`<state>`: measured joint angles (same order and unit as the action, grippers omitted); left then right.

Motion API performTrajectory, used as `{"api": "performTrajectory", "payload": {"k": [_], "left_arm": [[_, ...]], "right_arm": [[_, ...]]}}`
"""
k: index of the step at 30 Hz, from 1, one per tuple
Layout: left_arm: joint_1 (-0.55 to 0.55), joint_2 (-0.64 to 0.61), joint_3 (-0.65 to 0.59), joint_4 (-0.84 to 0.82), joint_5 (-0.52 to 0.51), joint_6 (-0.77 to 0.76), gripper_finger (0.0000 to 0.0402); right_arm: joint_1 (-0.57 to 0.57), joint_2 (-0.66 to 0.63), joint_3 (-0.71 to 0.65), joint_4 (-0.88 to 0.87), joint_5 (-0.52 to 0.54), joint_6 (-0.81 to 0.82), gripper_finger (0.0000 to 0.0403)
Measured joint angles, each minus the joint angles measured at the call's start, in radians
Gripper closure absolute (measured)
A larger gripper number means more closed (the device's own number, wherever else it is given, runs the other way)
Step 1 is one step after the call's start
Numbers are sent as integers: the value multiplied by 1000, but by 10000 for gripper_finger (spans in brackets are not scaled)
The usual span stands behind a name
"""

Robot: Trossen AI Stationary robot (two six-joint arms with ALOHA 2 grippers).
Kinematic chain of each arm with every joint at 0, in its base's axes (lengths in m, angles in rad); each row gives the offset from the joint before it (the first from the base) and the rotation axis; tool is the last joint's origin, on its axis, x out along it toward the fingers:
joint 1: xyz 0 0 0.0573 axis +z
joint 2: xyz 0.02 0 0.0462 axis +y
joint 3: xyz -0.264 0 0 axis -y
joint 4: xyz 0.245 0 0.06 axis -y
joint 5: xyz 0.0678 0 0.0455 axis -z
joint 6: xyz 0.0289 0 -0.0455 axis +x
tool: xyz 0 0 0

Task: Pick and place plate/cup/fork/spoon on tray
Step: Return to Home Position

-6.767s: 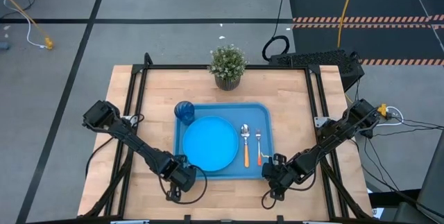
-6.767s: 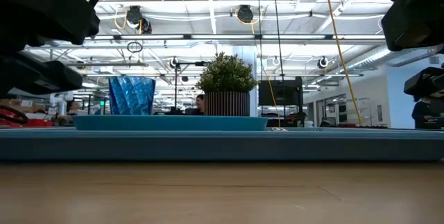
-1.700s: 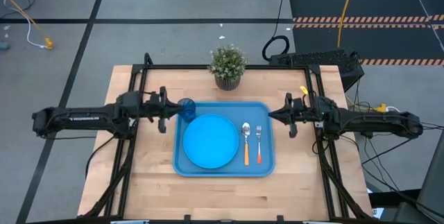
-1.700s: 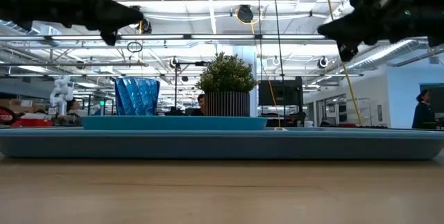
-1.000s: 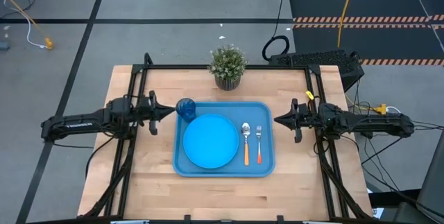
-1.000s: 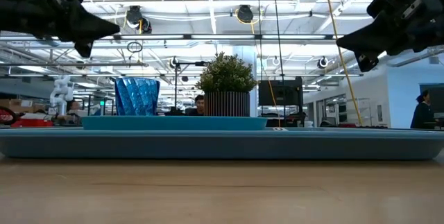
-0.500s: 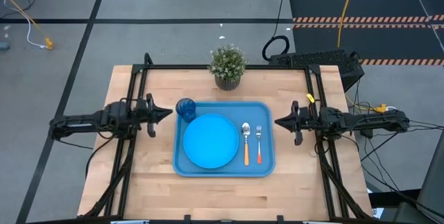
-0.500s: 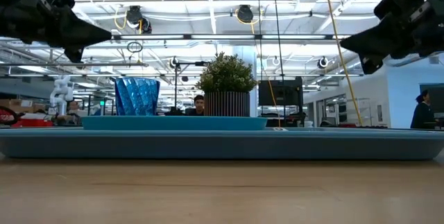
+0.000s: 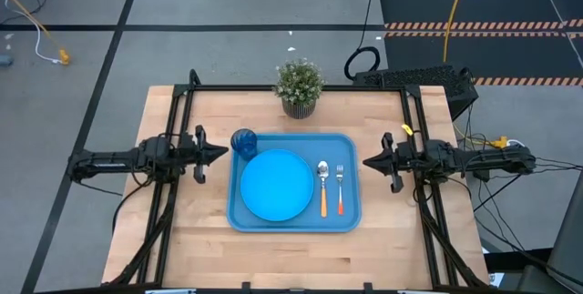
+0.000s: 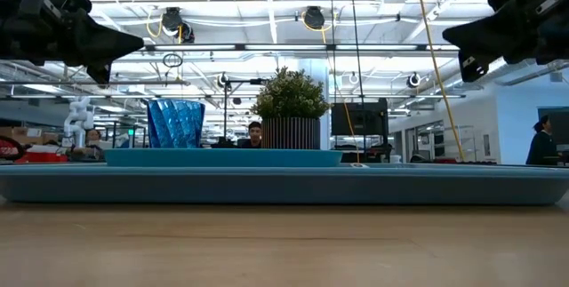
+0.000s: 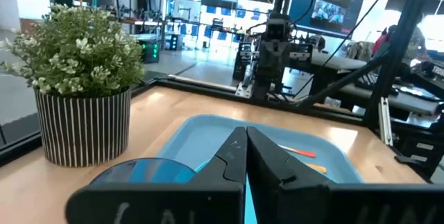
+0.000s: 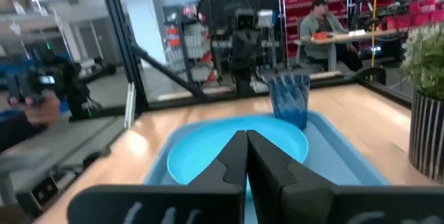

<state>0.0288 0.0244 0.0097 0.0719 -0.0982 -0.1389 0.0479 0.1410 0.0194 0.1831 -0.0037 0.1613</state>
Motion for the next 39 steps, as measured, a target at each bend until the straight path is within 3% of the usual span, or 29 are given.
{"api": "performTrajectory", "payload": {"k": [19, 27, 30, 34, 39], "left_arm": [[-14, 2, 2, -44, 0, 2, 399], [-14, 2, 2, -40, 1, 0, 394], [-14, 4, 2, -47, 2, -1, 398], [-14, 26, 2, -49, 4, -3, 387], [-14, 61, 2, -47, 4, -9, 382]], "right_arm": [[0, 5, -5, 20, -1, 9, 403], [0, 4, -5, 177, -58, -9, 403], [0, 5, -6, 110, -71, -14, 403], [0, 19, -6, -45, 6, 33, 403], [0, 34, -6, -32, 28, 30, 403]]}}
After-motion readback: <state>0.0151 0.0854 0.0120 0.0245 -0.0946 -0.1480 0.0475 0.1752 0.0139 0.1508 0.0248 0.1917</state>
